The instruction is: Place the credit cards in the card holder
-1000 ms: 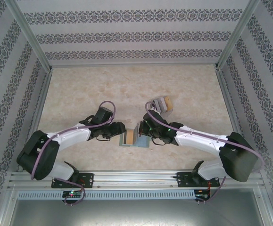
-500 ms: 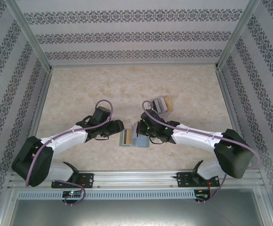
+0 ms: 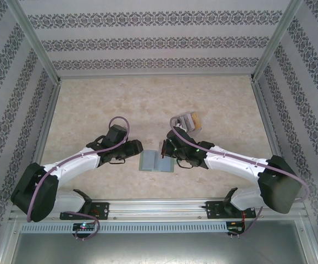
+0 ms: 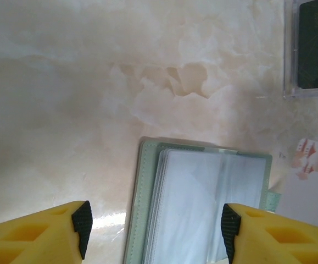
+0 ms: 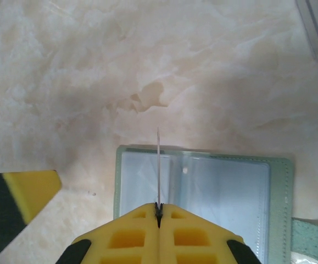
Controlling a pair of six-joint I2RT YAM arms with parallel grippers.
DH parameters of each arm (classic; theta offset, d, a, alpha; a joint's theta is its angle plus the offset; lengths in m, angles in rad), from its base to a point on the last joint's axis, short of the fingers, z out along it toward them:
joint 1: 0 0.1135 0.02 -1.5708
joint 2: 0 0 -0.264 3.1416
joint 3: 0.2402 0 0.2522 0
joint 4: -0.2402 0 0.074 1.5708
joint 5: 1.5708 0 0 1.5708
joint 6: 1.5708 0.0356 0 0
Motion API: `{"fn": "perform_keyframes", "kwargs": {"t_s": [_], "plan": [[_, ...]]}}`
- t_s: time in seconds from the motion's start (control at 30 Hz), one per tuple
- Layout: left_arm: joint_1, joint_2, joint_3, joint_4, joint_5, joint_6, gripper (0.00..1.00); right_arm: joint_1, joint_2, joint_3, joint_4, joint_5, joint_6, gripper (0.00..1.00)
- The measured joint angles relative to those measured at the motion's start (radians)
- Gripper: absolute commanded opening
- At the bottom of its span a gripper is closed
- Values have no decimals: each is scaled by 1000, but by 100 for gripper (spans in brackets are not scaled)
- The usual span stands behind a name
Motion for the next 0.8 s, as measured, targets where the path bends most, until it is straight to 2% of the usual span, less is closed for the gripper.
{"fn": "perform_keyframes", "kwargs": {"t_s": [0.3, 0.43, 0.8], "plan": [[0, 112, 0, 4, 78, 7, 59, 2, 100, -93, 166, -70, 72, 0], [0, 156, 0, 11, 115, 10, 54, 2, 138, -122, 239, -92, 102, 0], [8, 176, 4, 5, 117, 12, 41, 6, 160, -156, 351, -108, 132, 0]]}}
